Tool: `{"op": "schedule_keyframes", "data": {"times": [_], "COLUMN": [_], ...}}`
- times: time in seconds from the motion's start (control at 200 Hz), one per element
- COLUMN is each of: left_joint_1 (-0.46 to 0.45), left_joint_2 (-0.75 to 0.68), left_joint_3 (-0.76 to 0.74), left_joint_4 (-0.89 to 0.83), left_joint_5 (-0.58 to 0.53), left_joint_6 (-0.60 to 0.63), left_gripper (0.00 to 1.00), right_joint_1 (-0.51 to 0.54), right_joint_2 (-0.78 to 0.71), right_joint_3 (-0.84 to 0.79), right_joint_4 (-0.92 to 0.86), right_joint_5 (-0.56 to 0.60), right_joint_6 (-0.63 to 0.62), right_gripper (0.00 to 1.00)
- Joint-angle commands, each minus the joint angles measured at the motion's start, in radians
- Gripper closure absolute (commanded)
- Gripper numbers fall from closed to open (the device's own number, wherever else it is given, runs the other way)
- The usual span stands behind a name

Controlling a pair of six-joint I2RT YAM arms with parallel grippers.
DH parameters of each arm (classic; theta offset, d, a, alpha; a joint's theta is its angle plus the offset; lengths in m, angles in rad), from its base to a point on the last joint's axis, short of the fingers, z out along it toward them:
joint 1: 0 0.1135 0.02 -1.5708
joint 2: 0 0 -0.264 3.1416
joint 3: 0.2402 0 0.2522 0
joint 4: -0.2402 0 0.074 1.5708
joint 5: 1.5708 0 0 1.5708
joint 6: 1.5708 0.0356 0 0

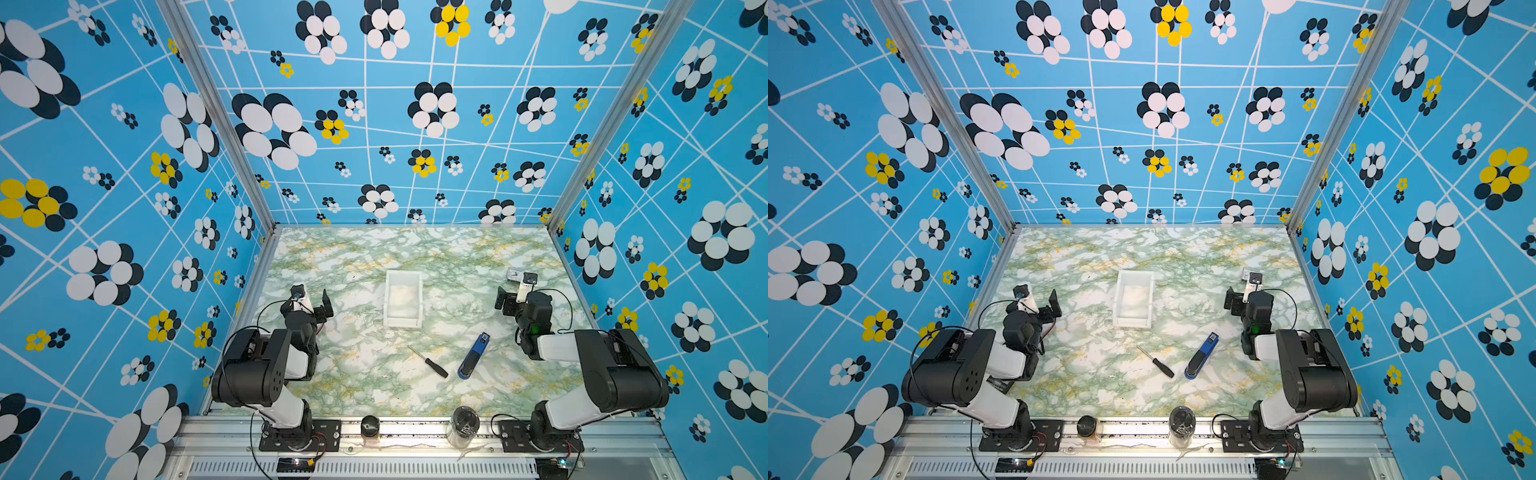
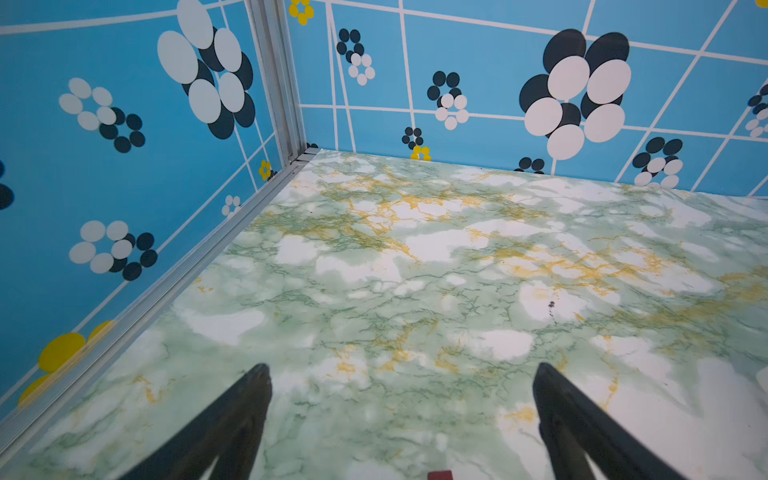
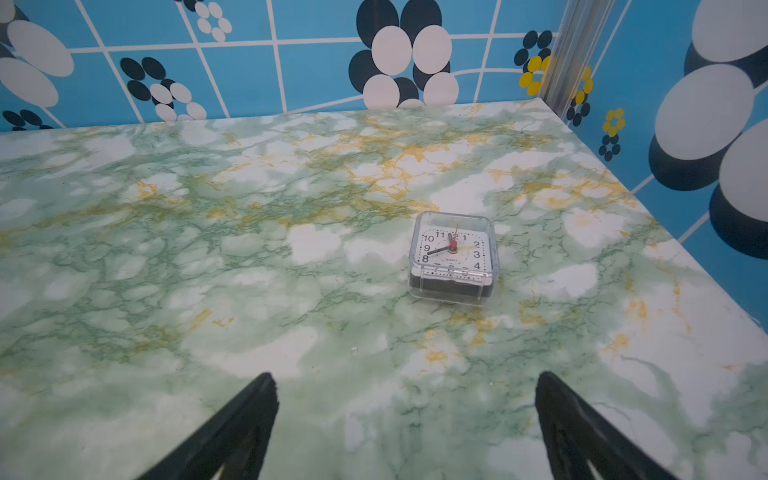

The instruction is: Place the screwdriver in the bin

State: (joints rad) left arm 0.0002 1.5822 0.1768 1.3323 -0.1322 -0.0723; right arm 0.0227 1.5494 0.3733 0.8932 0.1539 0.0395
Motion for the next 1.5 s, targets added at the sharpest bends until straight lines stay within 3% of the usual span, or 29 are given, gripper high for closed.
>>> {"op": "schedule_keyframes", "data": {"times": [0.0,1.045,1.314,1.399,1.494], "left_joint_1": [0.008,0.007,0.014,0.014,0.013], "left_joint_2": [0.007,0.007,-0.019,-0.038,-0.116], "left_joint_3": [-0.007,-0.008,0.033,0.029,0.068], "left_joint_4": [0.022,0.027,-0.078,-0.079,-0.228], "left_joint_5": [-0.017,-0.013,0.039,0.077,0.093], "left_joint_6": [-0.016,-0.017,-0.005,0.010,0.013], "left_gripper": [0.01,0.01,0.01,0.01,0.01], "right_joint_1": [-0.007,-0.007,-0.007,-0.007,-0.007], "right_joint_2": [-0.010,-0.009,-0.018,-0.092,-0.178], "right_joint_3": [0.021,0.021,0.023,0.067,0.116], "right_joint_4": [-0.019,-0.018,-0.015,-0.153,-0.316], "right_joint_5": [-0.009,-0.009,0.032,0.045,0.061], "right_joint_6": [-0.007,-0.006,0.005,0.011,0.015], "right_gripper": [0.01,0.01,0.01,0.01,0.02]}}
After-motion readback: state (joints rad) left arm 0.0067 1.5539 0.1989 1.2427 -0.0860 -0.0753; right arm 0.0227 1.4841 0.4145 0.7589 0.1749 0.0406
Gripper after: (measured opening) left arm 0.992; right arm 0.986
